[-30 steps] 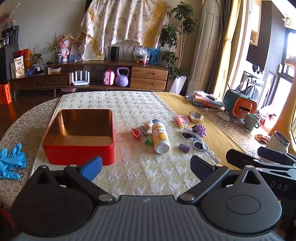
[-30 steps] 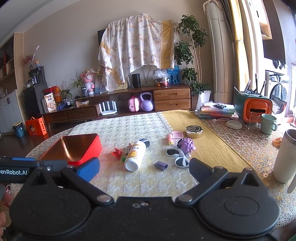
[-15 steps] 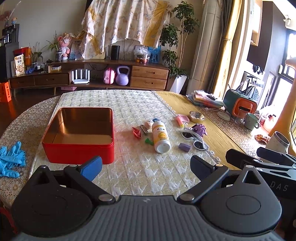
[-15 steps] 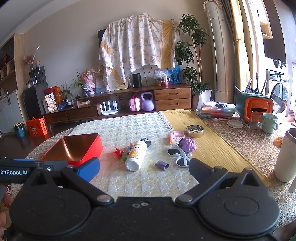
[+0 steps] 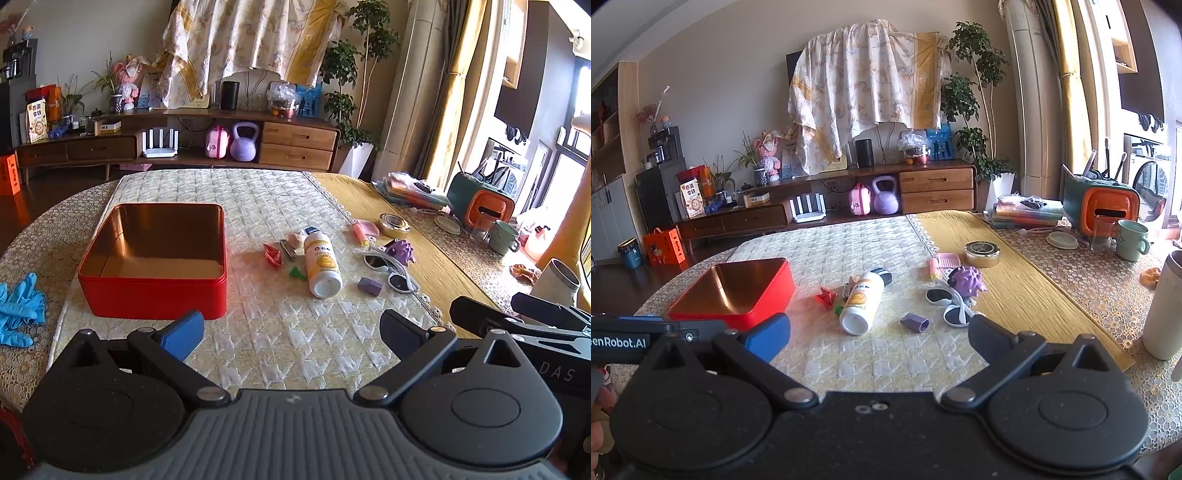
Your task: Organize rigid objects
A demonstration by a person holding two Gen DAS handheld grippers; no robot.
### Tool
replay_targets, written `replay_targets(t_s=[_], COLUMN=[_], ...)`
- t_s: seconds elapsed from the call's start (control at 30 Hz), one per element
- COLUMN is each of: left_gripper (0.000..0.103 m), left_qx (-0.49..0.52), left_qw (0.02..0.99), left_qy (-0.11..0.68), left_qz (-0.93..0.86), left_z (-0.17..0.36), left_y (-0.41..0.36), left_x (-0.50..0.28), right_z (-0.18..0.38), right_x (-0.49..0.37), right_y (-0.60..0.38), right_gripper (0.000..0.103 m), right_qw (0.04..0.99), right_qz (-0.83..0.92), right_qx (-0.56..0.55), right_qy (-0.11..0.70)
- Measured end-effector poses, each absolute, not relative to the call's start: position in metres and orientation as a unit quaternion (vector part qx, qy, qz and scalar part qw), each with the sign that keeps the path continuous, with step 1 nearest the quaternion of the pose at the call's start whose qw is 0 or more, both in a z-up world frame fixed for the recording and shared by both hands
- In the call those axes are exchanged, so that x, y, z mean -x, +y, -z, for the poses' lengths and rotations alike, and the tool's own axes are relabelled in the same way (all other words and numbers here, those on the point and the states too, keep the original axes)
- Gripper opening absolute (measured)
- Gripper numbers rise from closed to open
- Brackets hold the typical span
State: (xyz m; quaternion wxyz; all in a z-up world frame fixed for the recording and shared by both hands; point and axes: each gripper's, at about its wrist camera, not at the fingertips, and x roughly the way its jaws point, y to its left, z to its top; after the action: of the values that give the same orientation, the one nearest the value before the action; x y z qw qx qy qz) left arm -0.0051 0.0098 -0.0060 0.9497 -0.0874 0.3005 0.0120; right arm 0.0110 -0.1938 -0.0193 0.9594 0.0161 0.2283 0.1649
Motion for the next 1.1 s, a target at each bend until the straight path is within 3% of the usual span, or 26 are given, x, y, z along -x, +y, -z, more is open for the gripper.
replay_targets(t_s=[0.47, 1.1], left_gripper=[0.102, 0.102], left_qx=[0.077, 0.02], left_qw=[0.951, 0.94], left_qy=[0.3, 0.342], left_qz=[-0.012, -0.006], left_z=[0.008, 0.053], left_y=[0.016, -0.022], left_x=[-0.036, -0.159], right_z=[0.025, 0.062], right_x=[-0.052, -0.204], right_y=[-0.218, -0.252], right_gripper=[0.103, 0.093], right_qw=[0.961, 0.942], right_qz=[-0.153, -0.145], right_qx=[-0.001, 0.003], right_qy=[0.23, 0.303])
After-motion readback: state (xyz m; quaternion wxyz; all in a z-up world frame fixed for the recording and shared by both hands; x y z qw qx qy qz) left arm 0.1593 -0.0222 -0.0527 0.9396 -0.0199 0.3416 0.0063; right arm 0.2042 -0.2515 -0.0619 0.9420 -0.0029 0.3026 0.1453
